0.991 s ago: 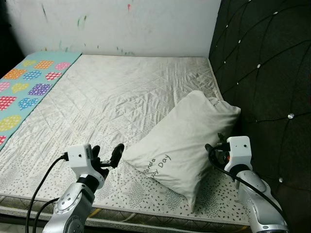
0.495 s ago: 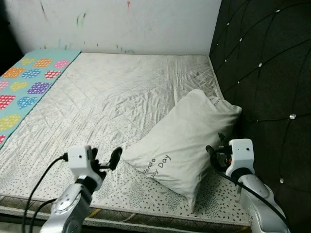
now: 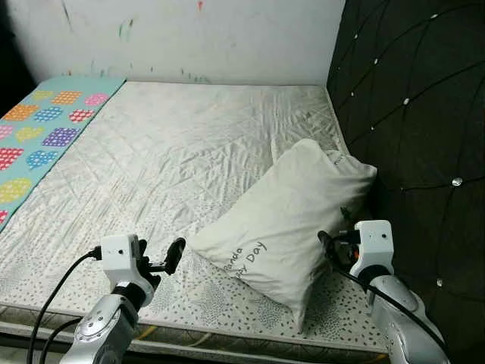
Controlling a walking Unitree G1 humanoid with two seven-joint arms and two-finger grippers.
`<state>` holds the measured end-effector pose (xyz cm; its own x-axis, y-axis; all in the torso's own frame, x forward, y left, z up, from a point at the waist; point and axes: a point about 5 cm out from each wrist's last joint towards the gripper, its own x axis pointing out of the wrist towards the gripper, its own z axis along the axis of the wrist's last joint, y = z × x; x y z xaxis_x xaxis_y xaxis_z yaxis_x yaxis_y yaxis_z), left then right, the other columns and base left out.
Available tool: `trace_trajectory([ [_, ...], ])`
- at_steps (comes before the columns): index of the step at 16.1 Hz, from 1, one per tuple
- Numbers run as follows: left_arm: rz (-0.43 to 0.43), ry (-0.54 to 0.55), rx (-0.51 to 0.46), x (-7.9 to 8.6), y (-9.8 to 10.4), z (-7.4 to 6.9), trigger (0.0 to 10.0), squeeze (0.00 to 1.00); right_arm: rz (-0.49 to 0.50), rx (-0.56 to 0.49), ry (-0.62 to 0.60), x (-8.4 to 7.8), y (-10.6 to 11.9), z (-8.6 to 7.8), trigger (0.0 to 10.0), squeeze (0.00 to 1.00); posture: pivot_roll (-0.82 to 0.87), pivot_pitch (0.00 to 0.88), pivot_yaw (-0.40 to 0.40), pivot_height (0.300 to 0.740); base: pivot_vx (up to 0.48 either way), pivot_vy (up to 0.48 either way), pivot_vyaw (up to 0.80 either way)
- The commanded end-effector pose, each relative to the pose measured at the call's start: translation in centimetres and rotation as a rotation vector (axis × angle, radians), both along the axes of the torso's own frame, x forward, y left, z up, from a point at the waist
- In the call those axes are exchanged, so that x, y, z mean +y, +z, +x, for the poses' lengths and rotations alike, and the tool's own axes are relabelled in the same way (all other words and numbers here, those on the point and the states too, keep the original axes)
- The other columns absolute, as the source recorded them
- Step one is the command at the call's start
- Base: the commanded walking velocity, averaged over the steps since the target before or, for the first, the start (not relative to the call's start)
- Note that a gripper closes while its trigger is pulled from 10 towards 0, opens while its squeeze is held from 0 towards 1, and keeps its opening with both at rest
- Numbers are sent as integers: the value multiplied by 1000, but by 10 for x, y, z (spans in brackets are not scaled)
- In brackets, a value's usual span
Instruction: Clean up the room
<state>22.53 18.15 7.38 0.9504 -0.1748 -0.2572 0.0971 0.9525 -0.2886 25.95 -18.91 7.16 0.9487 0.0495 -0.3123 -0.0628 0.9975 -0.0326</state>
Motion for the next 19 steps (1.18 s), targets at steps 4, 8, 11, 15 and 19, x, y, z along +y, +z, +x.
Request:
trace_trajectory([
  [4,11,-8,13,0,-1,0,10000,0,19,-23,-7,0,7,2,10000,0,-193,32,31,740,0,0,0],
  [8,9,-7,15,0,-1,0,10000,0,35,-43,-11,1,10,3,10000,0,-192,34,30,740,0,0,0],
  [11,7,-3,9,0,0,1,10000,0,36,-43,-11,1,10,4,10000,0,-192,35,30,740,0,0,0],
  [15,9,-3,1,0,0,2,10000,0,34,-52,-6,1,11,5,10000,0,-189,33,29,740,0,0,0],
  [19,12,-6,-1,-1,1,2,10000,0,30,-53,-4,2,11,6,10000,0,-189,30,28,740,0,0,0],
])
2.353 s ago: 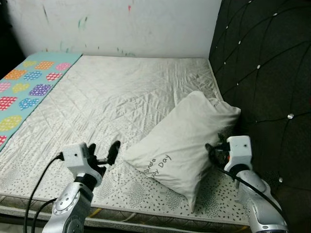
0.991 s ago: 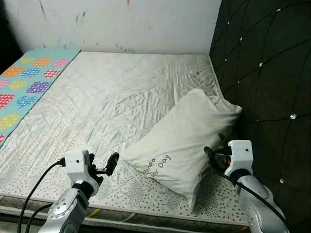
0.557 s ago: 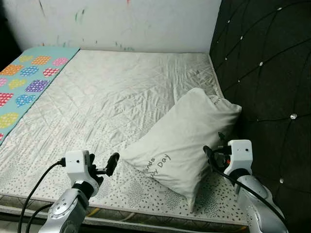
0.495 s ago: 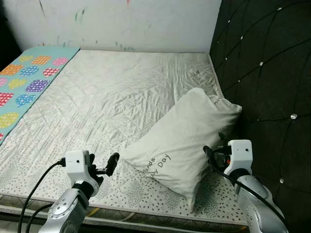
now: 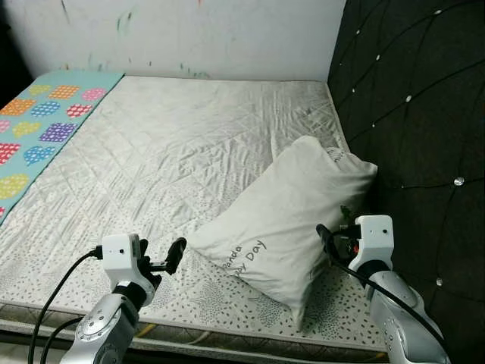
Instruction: Clean up the room
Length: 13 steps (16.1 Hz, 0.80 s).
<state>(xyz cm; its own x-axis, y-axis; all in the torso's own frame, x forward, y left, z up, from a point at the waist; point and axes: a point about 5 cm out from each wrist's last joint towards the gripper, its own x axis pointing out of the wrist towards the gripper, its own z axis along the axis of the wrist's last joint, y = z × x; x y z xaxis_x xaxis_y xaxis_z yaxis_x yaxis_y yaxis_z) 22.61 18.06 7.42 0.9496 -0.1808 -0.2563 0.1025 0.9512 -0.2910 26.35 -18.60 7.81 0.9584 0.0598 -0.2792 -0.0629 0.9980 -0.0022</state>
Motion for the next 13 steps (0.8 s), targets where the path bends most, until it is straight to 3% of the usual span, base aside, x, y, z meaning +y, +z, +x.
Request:
trace_trajectory([
  [1,13,-3,2,-1,-1,2,10000,0,-3,-20,-3,-1,4,2,10000,0,-188,25,26,740,0,0,0],
  [9,15,-2,-5,-1,0,4,10000,0,-1,-31,19,3,4,2,10000,0,-189,23,25,740,0,0,0],
  [13,16,-1,-4,0,1,2,10000,0,8,-28,27,4,4,-1,10000,0,-186,43,29,691,0,0,0],
])
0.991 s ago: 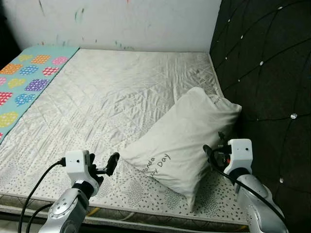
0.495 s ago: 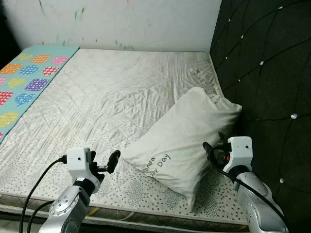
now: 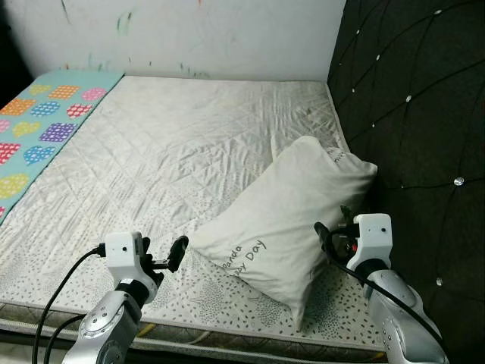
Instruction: Clean up the room
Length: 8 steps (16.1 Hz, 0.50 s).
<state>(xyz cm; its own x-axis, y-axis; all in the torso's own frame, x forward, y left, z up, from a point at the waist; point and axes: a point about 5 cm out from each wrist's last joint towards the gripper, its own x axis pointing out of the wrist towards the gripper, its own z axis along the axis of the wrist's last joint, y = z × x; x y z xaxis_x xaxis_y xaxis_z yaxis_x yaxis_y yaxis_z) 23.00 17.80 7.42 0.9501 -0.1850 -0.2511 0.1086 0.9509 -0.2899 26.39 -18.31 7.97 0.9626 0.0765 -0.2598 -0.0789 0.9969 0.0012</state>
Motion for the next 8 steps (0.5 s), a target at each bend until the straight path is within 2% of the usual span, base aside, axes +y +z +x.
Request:
trace_trajectory([
  [1,16,3,4,2,1,-2,10000,0,4,-6,11,1,2,-2,10000,0,-186,45,29,681,0,0,0],
  [4,15,3,5,2,1,-4,10000,0,4,-5,17,1,1,-3,10000,0,-186,53,29,648,0,0,0],
  [8,9,27,-22,4,4,-3,10000,0,-11,-10,27,0,2,-1,10000,0,-185,56,26,648,0,0,0],
])
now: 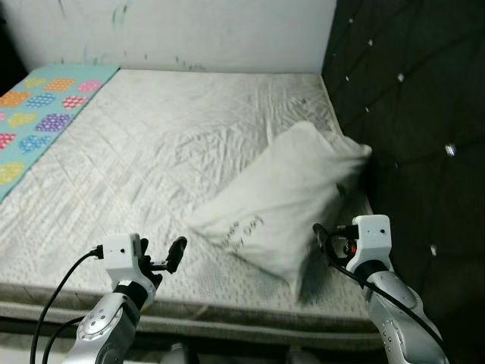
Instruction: Clean up the room
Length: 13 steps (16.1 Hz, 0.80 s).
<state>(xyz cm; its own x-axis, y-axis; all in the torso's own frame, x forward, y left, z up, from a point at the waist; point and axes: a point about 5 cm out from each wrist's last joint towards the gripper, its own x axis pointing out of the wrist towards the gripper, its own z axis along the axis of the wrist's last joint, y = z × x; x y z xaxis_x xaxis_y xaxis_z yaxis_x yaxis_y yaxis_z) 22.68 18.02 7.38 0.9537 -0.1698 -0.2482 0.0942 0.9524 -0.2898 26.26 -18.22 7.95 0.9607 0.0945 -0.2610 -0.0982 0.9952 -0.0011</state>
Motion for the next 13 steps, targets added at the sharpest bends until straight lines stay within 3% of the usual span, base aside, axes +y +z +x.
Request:
trace_trajectory([
  [1,10,17,-22,2,5,0,10000,0,-11,-14,15,0,3,1,10000,0,-185,57,25,648,0,0,0],
  [7,21,53,-28,6,6,0,10000,0,-41,-40,91,10,5,1,10000,0,-181,57,25,617,0,0,0],
  [13,26,68,-58,9,9,-1,10000,0,-46,-51,119,13,5,0,10000,0,-180,61,26,617,0,0,0],
])
